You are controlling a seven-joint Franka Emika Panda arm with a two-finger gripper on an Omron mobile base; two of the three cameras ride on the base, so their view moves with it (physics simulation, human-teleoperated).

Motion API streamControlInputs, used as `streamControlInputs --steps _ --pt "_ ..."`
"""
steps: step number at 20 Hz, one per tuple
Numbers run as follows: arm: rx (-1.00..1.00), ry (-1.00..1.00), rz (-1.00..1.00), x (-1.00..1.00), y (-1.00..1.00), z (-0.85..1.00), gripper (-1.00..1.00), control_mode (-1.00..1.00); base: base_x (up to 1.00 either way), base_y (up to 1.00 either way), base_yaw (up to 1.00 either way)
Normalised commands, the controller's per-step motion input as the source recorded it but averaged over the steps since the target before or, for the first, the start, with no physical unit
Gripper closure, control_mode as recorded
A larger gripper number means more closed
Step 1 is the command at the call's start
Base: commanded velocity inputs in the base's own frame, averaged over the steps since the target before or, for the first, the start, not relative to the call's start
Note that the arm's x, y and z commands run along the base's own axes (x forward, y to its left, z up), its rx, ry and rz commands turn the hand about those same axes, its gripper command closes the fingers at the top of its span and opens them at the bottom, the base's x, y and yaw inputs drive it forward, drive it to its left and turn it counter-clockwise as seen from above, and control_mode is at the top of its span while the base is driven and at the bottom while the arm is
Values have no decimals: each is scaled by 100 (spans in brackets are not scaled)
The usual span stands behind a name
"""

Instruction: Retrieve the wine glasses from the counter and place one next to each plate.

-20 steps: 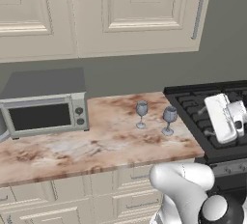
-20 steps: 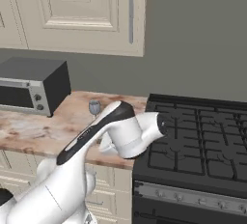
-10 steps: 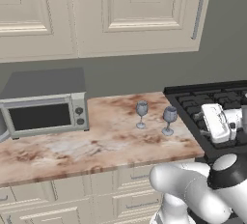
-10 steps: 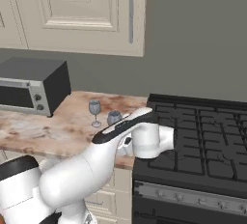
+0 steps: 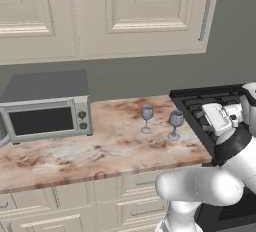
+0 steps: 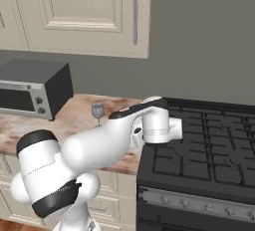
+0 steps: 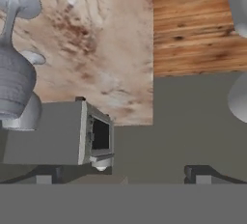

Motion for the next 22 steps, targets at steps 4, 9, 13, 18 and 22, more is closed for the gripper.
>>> streamControlInputs --steps 4,9,13,18,22 --pt "9 21 0 14 -2 -2 -100 -100 0 0 0" --pt "5 7 -3 5 0 -9 -100 -100 0 0 0" --pt "0 -4 -6 0 0 -2 -100 -100 0 0 0" --pt "0 -6 -7 0 0 -21 -100 -100 0 0 0" --pt "0 0 -8 0 0 -28 -100 -100 0 0 0"
